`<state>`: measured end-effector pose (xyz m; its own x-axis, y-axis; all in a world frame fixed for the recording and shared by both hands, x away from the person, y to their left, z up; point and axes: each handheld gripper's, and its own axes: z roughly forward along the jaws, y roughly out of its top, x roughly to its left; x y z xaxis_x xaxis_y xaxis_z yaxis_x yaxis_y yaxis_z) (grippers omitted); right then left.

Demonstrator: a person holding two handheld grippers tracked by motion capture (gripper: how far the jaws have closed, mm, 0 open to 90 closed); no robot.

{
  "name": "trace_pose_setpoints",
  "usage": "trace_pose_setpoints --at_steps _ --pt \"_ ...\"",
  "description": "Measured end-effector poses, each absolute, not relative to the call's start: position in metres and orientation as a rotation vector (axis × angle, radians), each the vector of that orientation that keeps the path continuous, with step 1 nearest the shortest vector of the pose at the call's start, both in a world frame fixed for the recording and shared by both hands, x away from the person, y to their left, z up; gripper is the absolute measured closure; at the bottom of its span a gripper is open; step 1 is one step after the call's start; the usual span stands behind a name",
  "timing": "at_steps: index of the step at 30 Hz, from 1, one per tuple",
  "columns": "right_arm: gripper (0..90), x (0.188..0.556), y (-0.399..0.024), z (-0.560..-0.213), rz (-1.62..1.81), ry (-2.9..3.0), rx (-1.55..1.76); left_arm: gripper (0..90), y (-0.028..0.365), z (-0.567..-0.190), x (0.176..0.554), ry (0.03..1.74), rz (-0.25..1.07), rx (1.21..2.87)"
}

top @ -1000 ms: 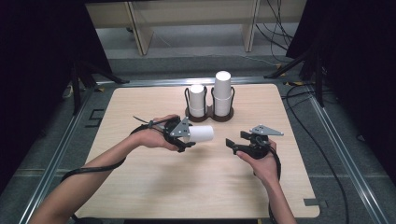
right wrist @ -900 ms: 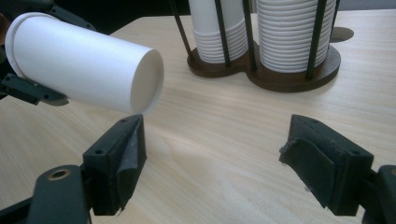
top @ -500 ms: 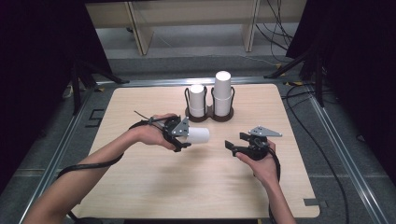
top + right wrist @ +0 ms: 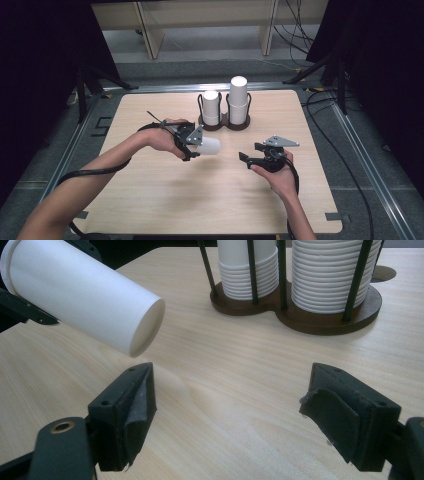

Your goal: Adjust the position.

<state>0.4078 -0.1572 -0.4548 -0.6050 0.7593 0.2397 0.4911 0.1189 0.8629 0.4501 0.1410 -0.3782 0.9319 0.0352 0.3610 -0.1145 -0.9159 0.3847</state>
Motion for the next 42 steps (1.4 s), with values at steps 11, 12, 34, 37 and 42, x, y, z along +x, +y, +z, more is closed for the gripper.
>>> trace_pose_setpoints --at_steps 11,12,34,37,42 --pt "21.2 0.408 -0.153 -0.455 1.459 2.185 1.150 32.9 0.137 -0.372 0.448 -0.114 0.495 2.758" --pt "21.4 0.408 -0.153 -0.455 1.450 2.194 1.146 33.0 0.136 -0.371 0.448 -0.118 0.493 2.767" --pt "30.0 0.415 -0.139 -0.449 1.371 2.372 0.705 33.1 0.132 -0.366 0.441 -0.228 0.410 2.848" --pt "30.0 0.417 -0.138 -0.448 1.358 2.397 0.653 33.1 0.132 -0.366 0.440 -0.221 0.390 2.854" --pt "31.1 0.418 -0.135 -0.447 1.336 2.448 0.555 33.1 0.130 -0.365 0.439 -0.226 0.378 2.889"
